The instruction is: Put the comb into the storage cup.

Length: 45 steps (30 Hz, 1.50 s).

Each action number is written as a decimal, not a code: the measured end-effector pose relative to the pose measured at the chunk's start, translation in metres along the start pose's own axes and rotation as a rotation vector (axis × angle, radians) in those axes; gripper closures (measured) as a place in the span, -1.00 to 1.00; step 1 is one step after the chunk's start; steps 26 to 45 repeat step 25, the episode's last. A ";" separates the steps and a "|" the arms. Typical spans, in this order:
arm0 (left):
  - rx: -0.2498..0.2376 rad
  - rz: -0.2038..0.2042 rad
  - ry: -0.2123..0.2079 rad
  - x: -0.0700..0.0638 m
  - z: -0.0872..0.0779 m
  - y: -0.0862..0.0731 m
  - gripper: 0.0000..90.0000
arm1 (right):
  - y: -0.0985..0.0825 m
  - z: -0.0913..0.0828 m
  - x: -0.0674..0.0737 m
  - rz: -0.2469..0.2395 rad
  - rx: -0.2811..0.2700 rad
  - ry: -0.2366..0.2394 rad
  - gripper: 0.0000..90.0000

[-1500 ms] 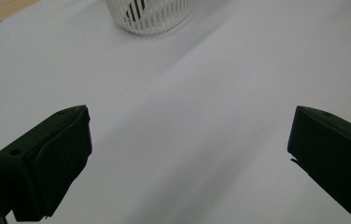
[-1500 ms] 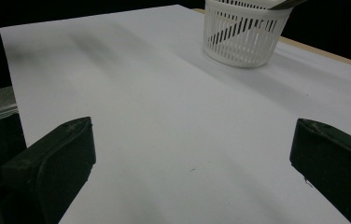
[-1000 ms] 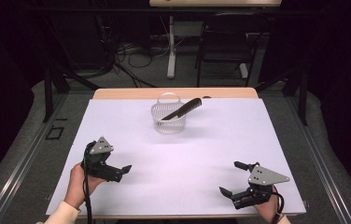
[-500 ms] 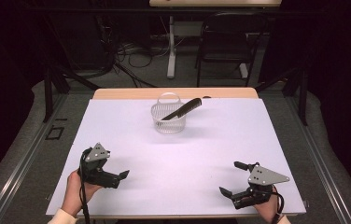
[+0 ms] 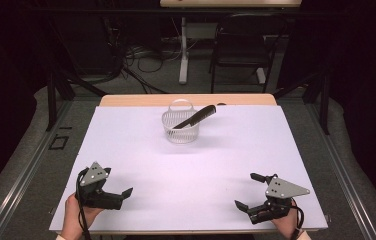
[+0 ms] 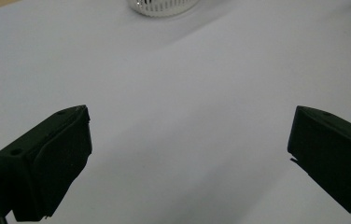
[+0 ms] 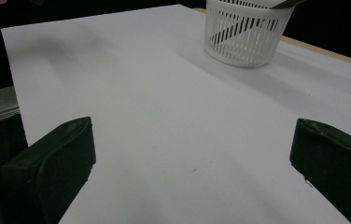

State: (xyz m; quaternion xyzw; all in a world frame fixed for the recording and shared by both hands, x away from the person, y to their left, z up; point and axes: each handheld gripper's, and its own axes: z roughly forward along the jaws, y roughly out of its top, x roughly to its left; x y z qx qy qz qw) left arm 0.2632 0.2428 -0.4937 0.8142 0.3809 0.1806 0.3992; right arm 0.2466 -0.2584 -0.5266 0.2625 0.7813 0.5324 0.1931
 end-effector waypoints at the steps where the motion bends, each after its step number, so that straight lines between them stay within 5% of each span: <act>1: -0.005 0.000 0.000 0.000 -0.001 -0.001 -1.00 | 0.000 0.000 0.000 0.000 0.000 0.000 -1.00; 14: -0.106 -0.065 0.025 -0.010 -0.009 -0.035 -1.00 | 0.000 0.000 0.000 0.007 0.005 0.004 -1.00; 16: -0.093 -0.044 0.020 -0.014 -0.008 -0.040 -1.00 | 0.000 0.000 0.000 0.011 0.008 0.005 -1.00; 21: -0.098 0.004 0.024 -0.017 -0.008 -0.038 -1.00 | 0.000 0.000 0.000 0.003 0.009 0.009 -1.00; 45: -0.101 -0.005 0.004 -0.015 -0.006 -0.039 -1.00 | -0.001 0.001 -0.001 0.011 0.011 0.003 -1.00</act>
